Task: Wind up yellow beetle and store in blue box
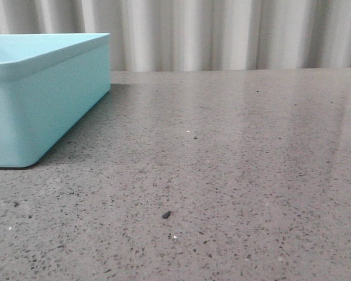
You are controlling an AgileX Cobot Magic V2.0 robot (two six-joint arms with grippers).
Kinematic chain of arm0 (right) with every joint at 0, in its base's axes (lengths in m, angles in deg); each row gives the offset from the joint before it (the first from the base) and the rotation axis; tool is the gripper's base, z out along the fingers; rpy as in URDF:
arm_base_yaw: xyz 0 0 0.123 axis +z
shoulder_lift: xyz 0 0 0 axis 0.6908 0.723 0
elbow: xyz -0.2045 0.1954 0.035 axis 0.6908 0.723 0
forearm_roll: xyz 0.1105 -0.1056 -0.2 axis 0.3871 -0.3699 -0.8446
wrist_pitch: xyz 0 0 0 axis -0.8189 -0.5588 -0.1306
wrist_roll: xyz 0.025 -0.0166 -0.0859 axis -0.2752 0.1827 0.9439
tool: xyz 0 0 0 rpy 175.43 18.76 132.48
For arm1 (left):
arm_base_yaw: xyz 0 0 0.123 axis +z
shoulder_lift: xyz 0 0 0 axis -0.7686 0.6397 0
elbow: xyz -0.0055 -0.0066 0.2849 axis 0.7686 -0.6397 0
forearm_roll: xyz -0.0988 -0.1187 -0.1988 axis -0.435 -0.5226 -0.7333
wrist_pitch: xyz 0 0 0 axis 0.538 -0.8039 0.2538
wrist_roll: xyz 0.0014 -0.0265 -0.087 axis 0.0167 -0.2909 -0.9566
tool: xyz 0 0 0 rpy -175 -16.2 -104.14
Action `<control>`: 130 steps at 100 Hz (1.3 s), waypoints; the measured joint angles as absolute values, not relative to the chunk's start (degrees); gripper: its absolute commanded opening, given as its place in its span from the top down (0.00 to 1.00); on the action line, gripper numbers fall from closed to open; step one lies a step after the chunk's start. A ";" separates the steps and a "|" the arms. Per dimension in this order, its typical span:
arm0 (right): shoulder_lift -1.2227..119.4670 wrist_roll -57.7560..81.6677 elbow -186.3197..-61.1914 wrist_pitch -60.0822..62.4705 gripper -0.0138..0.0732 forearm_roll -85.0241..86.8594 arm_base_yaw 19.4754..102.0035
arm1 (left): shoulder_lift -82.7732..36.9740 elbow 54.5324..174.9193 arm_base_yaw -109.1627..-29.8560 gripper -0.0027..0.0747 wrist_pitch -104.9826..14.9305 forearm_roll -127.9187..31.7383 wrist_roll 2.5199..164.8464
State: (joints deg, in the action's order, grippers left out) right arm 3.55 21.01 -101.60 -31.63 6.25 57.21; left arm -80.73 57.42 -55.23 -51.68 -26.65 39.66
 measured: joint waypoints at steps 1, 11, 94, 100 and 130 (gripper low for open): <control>3.55 21.01 -101.60 -31.63 0.89 6.25 57.21 | -80.73 57.42 -55.23 0.99 -51.68 -26.87 39.66; 3.55 21.01 -101.60 -31.63 0.89 6.25 57.21 | -80.73 57.42 -55.23 0.99 -51.78 -27.32 39.53; 3.55 21.01 -101.60 -31.63 0.89 6.25 57.21 | -80.73 57.42 -55.23 0.99 -51.78 -27.52 39.46; 3.55 21.01 -101.20 -31.63 0.89 6.25 57.21 | -80.73 57.42 -55.23 0.99 -51.78 -27.52 39.46; 3.55 21.01 -87.10 -31.45 0.89 1.66 53.24 | -80.73 57.42 -55.23 0.99 -51.78 -27.52 39.41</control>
